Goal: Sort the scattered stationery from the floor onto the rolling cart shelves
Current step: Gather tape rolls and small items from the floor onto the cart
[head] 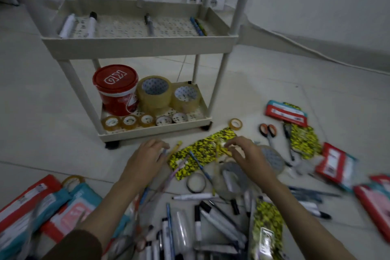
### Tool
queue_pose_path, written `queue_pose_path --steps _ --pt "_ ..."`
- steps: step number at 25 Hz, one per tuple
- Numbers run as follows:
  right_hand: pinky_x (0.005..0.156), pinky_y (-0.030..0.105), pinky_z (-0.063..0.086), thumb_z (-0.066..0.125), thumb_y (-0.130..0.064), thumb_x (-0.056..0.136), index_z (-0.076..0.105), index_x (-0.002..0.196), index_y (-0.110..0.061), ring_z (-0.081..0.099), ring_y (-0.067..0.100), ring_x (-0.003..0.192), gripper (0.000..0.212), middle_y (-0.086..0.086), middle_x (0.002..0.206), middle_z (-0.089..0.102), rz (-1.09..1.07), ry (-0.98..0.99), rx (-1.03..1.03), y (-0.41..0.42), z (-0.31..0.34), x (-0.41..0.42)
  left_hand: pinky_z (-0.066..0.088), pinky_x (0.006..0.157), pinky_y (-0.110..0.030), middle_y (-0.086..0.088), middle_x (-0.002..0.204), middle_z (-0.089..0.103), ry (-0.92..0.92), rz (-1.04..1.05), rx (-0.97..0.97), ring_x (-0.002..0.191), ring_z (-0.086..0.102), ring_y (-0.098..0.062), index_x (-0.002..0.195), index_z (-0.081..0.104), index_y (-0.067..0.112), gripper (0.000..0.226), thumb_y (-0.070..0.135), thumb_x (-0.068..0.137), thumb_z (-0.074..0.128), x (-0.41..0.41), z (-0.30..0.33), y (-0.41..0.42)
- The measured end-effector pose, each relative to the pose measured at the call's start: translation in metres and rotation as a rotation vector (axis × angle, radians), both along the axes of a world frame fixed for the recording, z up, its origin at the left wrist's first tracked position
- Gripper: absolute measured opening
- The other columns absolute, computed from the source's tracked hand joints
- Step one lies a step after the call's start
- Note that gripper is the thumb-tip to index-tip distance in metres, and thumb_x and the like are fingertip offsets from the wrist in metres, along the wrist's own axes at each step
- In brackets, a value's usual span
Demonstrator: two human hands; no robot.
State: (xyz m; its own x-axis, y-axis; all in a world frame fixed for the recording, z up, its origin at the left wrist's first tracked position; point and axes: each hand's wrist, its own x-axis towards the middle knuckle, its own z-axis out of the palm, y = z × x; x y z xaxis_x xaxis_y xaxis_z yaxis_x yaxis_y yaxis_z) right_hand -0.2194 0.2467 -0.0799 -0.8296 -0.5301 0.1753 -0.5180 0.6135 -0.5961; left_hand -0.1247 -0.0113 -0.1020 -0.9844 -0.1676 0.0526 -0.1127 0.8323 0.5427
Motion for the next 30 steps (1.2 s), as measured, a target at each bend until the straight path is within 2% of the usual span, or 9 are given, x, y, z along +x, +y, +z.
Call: queue_pose_path --steps 3,6,11,13,15,18,22,25,30 --pt "0.08 0.032 0.045 0.056 0.0 0.087 0.064 0.099 -0.005 0.061 0.029 0.096 0.015 0.013 0.101 0.065 -0.2 0.059 0.083 0.064 -0.005 0.019 0.045 0.077 -0.031 -0.001 0.122 0.059 -0.138 -0.143 0.016 0.105 0.056 -0.021 0.113 0.06 0.02 0.023 0.017 0.093 0.049 0.004 0.001 0.042" --pt "0.093 0.037 0.045 0.049 -0.001 0.089 0.053 0.122 -0.008 0.052 0.026 0.117 0.034 0.011 0.126 0.057 -0.317 -0.083 0.242 0.097 -0.015 0.029 0.046 0.079 -0.029 0.002 0.12 0.06 -0.195 -0.248 -0.042 0.105 0.056 -0.017 0.114 0.058 0.024 0.024 0.02 0.093 0.047 0.008 -0.005 0.07" --pt "0.09 0.041 0.045 0.045 -0.004 0.09 0.048 0.125 -0.012 0.047 0.028 0.12 0.036 0.01 0.128 0.052 -0.273 -0.082 0.473 0.096 -0.028 0.029 0.04 0.088 -0.028 0.004 0.129 0.046 -0.043 -0.302 -0.145 0.122 0.042 -0.017 0.127 0.046 0.022 0.034 0.017 0.093 0.045 0.011 -0.012 0.092" --pt "0.082 0.04 0.047 0.045 -0.001 0.089 0.049 0.115 -0.009 0.049 0.029 0.11 0.028 0.012 0.121 0.053 -0.285 -0.083 0.47 0.091 -0.03 0.027 0.043 0.093 -0.029 0.0 0.128 0.052 0.078 -0.397 -0.229 0.12 0.048 -0.021 0.125 0.052 0.015 0.037 0.011 0.089 0.055 0.011 -0.005 0.101" --pt "0.076 0.039 0.048 0.048 0.001 0.085 0.049 0.107 -0.008 0.047 0.027 0.105 0.024 0.012 0.116 0.053 -0.283 -0.081 0.462 0.089 -0.03 0.027 0.052 0.085 -0.032 -0.006 0.119 0.062 0.175 -0.487 -0.289 0.111 0.059 -0.024 0.116 0.061 0.01 0.041 0.004 0.076 0.07 0.01 -0.002 0.108" --pt "0.073 0.04 0.049 0.054 0.006 0.079 0.049 0.108 -0.009 0.048 0.025 0.102 0.033 0.01 0.114 0.053 -0.269 -0.048 0.412 0.091 -0.029 0.031 0.056 0.078 -0.036 -0.006 0.117 0.065 0.14 -0.591 -0.333 0.112 0.06 -0.025 0.111 0.066 0.011 0.046 0.008 0.067 0.078 0.008 -0.003 0.118" --pt "0.078 0.043 0.047 0.047 0.001 0.09 0.051 0.115 -0.007 0.049 0.028 0.103 0.027 0.013 0.114 0.054 -0.288 -0.028 0.246 0.088 -0.018 0.034 0.056 0.074 -0.029 0.004 0.091 0.072 0.116 -0.587 -0.479 0.098 0.067 -0.018 0.079 0.072 0.02 0.04 0.022 0.044 0.09 0.008 -0.002 0.124" --pt "0.079 0.042 0.044 0.043 -0.005 0.094 0.051 0.12 -0.009 0.048 0.028 0.104 0.027 0.013 0.113 0.054 -0.254 -0.058 0.114 0.072 -0.005 0.032 0.054 0.077 -0.031 0.001 0.088 0.071 0.136 -0.506 -0.422 0.096 0.067 -0.022 0.08 0.071 0.018 0.04 0.018 0.045 0.089 0.009 -0.001 0.111" --pt "0.083 0.035 0.039 0.043 0.0 0.092 0.054 0.116 -0.009 0.047 0.025 0.106 0.028 0.01 0.113 0.055 -0.147 -0.077 -0.058 0.017 0.013 0.023 0.039 0.093 -0.037 -0.014 0.105 0.066 0.161 -0.154 0.02 0.103 0.059 -0.029 0.1 0.066 0.003 0.017 0.009 0.086 0.059 0.011 0.001 0.059"
